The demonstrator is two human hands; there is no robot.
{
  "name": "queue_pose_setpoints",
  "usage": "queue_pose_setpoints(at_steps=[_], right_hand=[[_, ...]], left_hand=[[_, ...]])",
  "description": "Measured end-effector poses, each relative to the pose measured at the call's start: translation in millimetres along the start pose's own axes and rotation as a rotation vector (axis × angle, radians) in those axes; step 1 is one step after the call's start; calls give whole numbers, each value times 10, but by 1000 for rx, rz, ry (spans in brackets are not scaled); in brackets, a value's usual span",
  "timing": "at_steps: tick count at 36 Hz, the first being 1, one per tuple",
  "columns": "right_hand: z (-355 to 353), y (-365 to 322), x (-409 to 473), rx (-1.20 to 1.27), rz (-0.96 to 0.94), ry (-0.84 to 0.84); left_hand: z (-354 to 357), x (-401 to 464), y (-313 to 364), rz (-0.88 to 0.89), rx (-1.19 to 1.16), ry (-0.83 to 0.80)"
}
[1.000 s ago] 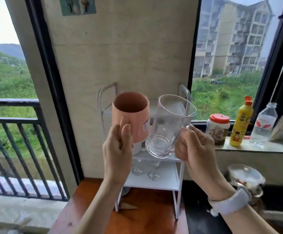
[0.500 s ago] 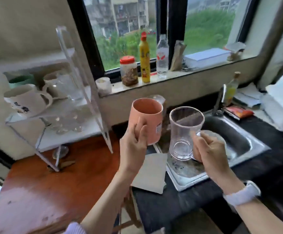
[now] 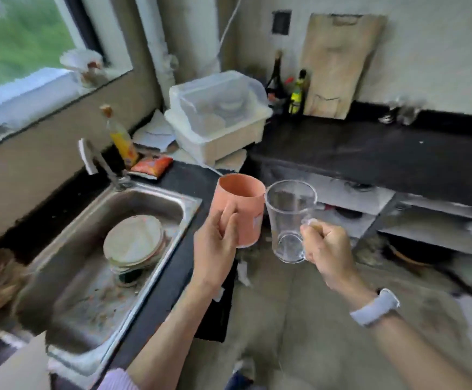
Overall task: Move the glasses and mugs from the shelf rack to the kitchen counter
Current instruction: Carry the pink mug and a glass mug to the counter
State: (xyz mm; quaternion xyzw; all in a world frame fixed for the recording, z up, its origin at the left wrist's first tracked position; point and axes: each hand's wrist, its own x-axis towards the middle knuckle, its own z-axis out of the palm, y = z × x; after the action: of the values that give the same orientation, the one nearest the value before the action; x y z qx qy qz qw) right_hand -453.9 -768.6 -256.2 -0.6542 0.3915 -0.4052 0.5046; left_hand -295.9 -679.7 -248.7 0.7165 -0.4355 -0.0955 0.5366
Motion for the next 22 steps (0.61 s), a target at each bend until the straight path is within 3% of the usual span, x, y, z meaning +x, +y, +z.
queue_pose_setpoints(at_steps=[10, 22], right_hand=[[-1365, 493, 1046, -109, 102, 384], [-2733, 826, 2677, -78, 182, 608]], left_hand=[[2001, 1160, 409, 101, -169, -312], [4093, 2574, 992, 157, -271, -522]])
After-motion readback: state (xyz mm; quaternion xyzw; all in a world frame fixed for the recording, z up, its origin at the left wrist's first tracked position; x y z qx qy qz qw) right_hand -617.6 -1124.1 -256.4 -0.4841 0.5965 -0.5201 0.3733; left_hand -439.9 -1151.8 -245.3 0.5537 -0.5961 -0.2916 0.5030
